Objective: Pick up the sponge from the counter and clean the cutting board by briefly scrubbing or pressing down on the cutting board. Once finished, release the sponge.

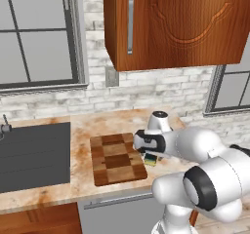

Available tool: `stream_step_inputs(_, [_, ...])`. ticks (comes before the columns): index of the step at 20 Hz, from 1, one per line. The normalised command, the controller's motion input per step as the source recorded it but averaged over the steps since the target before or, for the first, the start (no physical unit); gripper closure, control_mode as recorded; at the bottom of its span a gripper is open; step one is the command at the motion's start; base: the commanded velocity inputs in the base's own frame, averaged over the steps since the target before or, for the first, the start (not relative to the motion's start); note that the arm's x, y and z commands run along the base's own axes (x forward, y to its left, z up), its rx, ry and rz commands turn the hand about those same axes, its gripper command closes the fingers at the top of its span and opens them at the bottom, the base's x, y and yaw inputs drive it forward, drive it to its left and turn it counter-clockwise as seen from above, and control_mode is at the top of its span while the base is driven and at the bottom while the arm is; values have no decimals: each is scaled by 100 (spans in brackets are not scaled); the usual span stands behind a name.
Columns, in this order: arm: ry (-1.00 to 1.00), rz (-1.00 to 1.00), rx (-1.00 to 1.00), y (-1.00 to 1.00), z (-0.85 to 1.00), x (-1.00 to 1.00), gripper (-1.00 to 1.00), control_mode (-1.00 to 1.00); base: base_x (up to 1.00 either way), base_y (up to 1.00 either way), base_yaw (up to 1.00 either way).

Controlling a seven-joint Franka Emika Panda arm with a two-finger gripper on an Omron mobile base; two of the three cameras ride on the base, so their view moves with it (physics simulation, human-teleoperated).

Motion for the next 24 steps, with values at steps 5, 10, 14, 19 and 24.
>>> stream_step_inputs(5, [1, 0, 0, 1, -7, 0, 100, -100, 0, 0, 0])
stream_step_inputs(10, [-1, -2, 0, 0, 5, -3, 100, -100, 0, 0, 0])
stream_step_inputs(14, [-7, -15, 0, 0, 51, -45, 100, -100, 0, 0, 0])
stream_step_inputs(19, [0, -18, 2, 0, 70, -53, 100, -100, 0, 0, 0])
stream_step_inputs(24, [11, -22, 1, 14, 27, -41, 100, -100, 0, 0, 0])
